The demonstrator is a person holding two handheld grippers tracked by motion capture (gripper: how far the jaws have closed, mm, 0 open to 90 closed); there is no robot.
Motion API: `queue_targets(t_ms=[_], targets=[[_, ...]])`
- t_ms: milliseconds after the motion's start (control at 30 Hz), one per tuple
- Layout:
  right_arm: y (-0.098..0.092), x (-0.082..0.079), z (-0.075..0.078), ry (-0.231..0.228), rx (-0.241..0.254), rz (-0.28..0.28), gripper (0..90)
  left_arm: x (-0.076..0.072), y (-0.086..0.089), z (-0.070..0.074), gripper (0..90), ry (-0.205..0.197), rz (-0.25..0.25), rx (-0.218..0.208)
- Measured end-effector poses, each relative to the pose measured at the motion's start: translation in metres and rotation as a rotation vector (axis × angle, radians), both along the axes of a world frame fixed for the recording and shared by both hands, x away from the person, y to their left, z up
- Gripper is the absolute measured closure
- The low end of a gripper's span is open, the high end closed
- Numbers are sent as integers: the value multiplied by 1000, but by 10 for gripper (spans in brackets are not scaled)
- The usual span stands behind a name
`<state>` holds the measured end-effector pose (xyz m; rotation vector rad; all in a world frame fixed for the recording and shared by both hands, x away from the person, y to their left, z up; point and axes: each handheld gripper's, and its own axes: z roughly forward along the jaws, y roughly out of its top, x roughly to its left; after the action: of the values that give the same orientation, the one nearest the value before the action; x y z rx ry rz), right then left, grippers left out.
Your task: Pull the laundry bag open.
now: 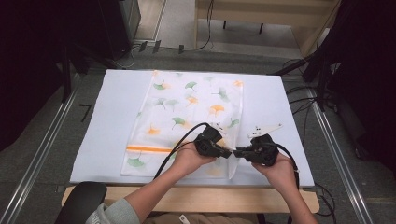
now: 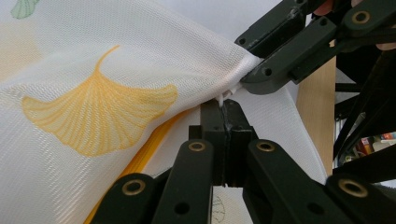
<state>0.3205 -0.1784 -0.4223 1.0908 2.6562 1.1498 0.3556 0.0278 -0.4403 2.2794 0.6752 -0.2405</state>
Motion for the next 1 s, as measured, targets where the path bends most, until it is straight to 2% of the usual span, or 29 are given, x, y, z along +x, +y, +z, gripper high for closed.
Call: queue_targets(t_ms=[167, 300, 500, 633, 667, 800, 867, 1000], targets=[[-1, -1, 1, -3, 9, -5, 847, -5, 1, 4, 900, -11, 13, -14], [-4, -1, 3, -1, 32, -9, 846, -6, 2, 6, 900, -18, 10, -5], [-3, -1, 2, -6, 21, -5, 847, -3, 5, 3, 900, 5, 12, 2], [-2, -1, 2, -5, 17, -6, 847, 0, 7, 1, 900, 5, 11, 8], [-2, -1, 2, -2, 16, -7, 847, 0, 8, 0, 900, 5, 21, 20], [-4, -1, 3, -3, 20, -14, 847, 6, 16, -5, 900, 26, 48, 23], [-5, -1, 3, -3, 23, -16, 846, 8, 19, -6, 900, 30, 48, 19], [-4, -1, 3, -8, 19, -12, 845, 8, 26, -7, 900, 31, 57, 40]])
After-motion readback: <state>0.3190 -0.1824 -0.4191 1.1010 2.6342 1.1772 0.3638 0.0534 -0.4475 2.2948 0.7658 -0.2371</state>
